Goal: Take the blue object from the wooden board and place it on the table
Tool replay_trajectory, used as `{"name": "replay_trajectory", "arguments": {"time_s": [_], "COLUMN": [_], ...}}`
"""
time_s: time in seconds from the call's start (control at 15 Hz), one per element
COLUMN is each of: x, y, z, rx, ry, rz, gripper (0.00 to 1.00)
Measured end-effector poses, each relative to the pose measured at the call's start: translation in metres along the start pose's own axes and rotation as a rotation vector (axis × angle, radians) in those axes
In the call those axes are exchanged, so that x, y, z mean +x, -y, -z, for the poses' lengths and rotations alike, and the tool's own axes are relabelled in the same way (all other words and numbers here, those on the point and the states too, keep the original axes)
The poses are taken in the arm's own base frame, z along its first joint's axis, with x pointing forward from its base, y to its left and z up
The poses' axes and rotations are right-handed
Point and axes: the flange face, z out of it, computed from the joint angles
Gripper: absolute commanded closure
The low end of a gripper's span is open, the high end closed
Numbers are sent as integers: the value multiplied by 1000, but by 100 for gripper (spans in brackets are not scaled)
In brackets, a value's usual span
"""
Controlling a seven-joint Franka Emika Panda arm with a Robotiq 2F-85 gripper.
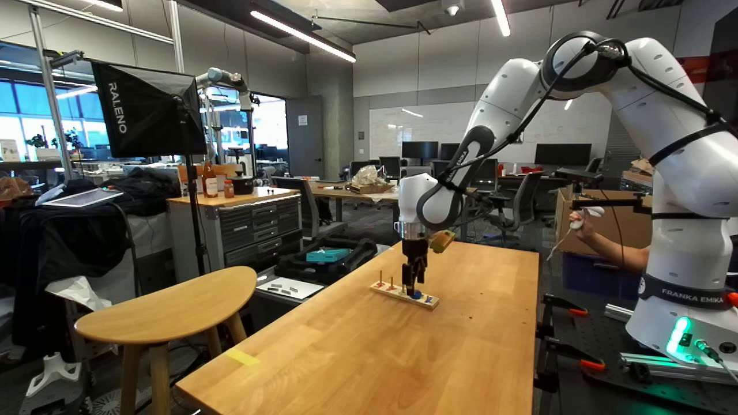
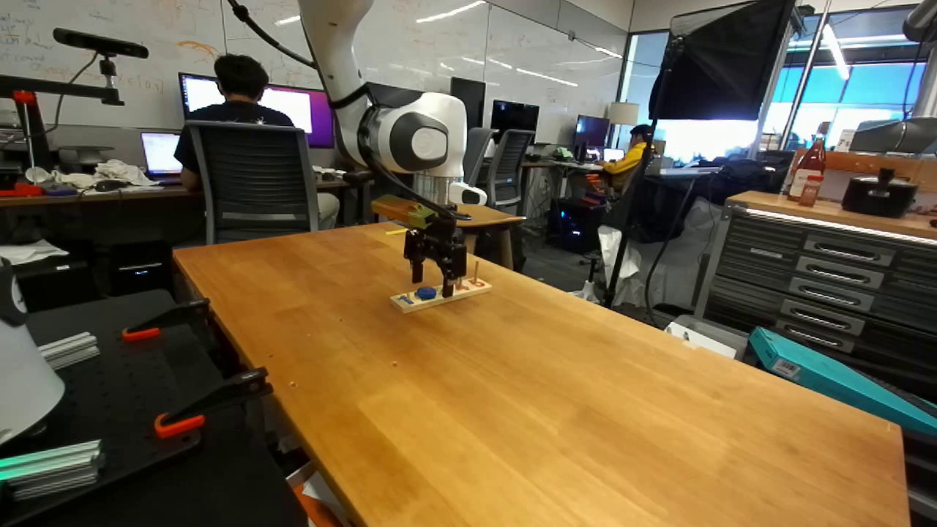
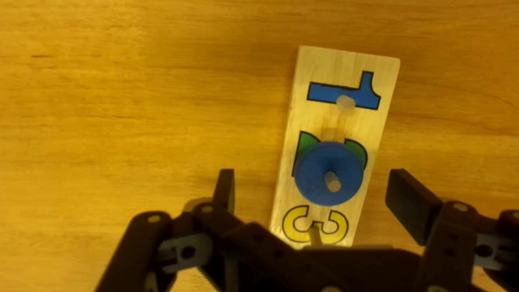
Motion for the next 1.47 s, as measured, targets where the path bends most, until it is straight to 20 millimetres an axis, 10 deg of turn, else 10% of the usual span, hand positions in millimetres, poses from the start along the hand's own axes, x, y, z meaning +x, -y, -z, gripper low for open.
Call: {"name": "replay_trajectory", "arguments": {"time_s": [0.4,1.0,1.47], "x": [-1,3,28], "y": [3,1,-25], "z": [-3,3,48], "rx": [0,-2,-24], "ry": [-6,-17,-73], "rz": [6,-1,-74], "gripper": [81,79,79]}}
